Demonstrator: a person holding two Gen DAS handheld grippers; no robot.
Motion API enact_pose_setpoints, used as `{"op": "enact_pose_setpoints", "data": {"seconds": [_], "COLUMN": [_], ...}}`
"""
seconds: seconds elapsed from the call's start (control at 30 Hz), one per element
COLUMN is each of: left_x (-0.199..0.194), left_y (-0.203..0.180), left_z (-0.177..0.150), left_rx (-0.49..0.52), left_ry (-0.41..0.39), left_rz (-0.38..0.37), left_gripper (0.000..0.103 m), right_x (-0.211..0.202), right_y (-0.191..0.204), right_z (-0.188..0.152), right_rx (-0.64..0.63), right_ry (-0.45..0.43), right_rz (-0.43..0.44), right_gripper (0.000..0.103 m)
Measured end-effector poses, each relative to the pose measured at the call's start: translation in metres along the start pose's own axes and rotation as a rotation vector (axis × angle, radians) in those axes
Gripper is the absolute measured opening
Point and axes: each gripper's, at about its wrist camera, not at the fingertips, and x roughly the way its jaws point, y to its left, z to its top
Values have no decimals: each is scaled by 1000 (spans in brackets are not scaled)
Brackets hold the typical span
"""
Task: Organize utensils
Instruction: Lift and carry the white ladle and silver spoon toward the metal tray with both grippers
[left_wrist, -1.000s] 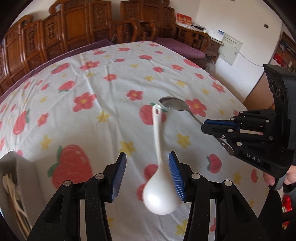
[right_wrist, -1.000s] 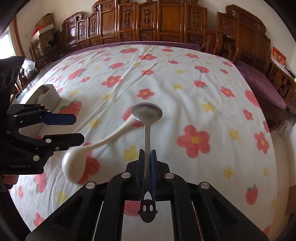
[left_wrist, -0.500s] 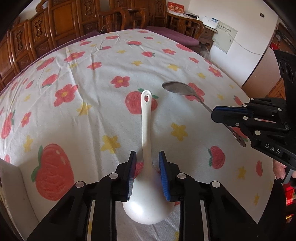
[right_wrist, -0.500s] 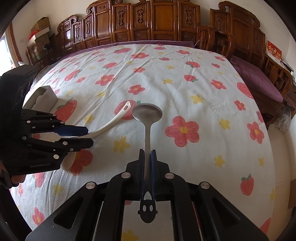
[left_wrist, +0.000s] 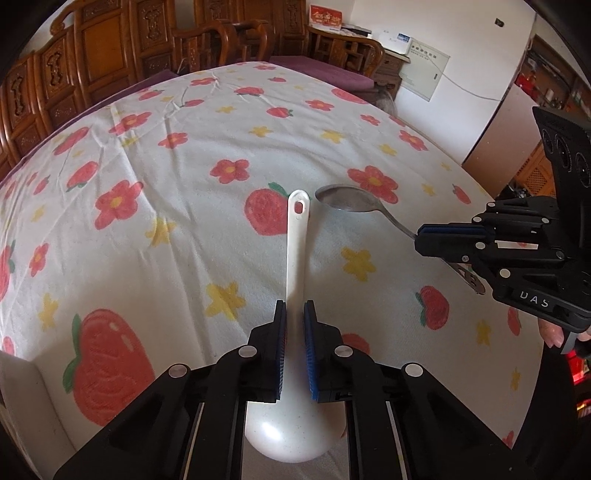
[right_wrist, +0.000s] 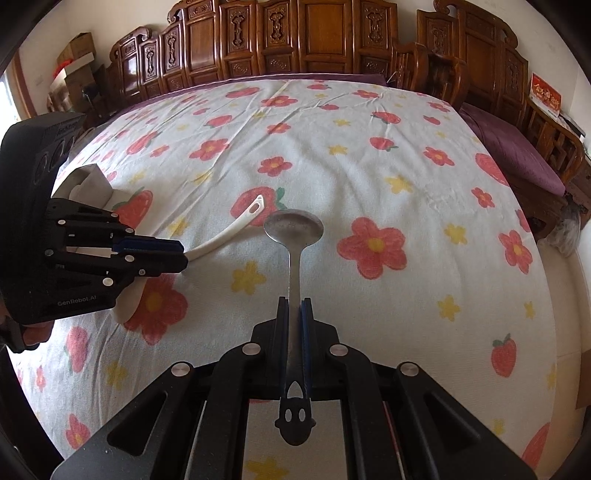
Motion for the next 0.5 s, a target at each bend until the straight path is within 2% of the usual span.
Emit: {"op": "enact_pose_setpoints", "data": {"seconds": [0.27,0.5], "left_x": [-5,-24], "left_y": [9,14], "left_z": [-1,-1], "left_rx": [-13,-31], "left_ry": [-36,-75], "left_rz": [-11,13], "left_gripper": [8,8], "right_x": [5,6], "right_y": [2,11], "right_z": [4,8], "right_rx": [12,14], "right_ry": [1,-10], "right_rz": [3,22], "right_gripper": [8,8]}}
